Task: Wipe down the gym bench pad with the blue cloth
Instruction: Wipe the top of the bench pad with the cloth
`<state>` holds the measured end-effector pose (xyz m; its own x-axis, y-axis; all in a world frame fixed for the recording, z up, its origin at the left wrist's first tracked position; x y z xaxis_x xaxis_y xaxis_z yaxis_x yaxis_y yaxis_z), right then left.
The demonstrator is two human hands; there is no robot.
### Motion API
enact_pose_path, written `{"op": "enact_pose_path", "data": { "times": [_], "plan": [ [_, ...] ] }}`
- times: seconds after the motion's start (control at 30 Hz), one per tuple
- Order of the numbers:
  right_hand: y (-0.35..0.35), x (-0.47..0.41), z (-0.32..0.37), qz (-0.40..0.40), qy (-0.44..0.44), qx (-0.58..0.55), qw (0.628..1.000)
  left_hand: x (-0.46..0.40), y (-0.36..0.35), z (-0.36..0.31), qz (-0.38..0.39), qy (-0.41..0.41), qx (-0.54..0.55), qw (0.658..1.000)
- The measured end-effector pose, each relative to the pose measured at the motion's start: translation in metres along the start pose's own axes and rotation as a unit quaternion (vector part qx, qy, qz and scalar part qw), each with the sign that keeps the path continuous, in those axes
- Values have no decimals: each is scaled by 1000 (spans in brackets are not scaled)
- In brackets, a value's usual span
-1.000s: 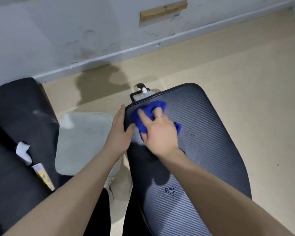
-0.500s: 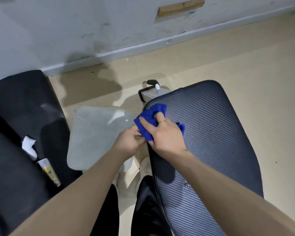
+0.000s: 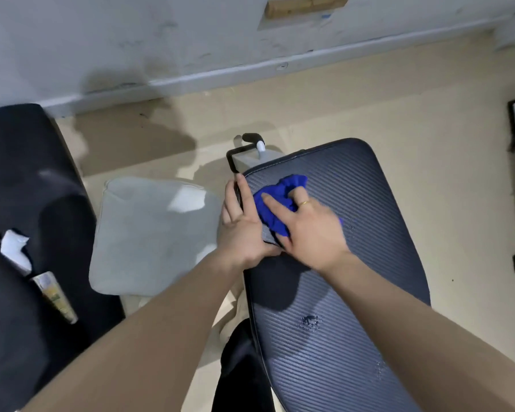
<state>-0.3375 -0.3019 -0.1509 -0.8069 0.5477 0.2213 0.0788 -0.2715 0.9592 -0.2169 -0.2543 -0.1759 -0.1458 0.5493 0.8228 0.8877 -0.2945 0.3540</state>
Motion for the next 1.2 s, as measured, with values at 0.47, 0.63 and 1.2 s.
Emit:
{"op": "enact_pose_path", "data": {
  "times": [0.47,0.63,1.2],
  "plan": [
    [1,-19,-27,-59,-33,-21,998,5,-4,7,-56,0,17,998],
    [-11,-22,1,-94,-96,-61,989,2,-6,10,-70,-5,32,997],
    [-34,42,69,-79,75,-19,994,31,25,30,-19,34,97,995]
  ]
}}
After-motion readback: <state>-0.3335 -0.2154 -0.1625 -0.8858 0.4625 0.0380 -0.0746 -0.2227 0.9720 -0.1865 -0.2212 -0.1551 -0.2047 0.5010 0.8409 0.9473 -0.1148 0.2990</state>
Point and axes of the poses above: each hand's wrist, its own x-axis away from the middle knuckle, its own y-axis out of the back of the hand, z = x × y, the point moved 1 cm from there along -x, towards the middle knuckle, and after that the axes turned 13 degrees about y, right-handed, at the moved point
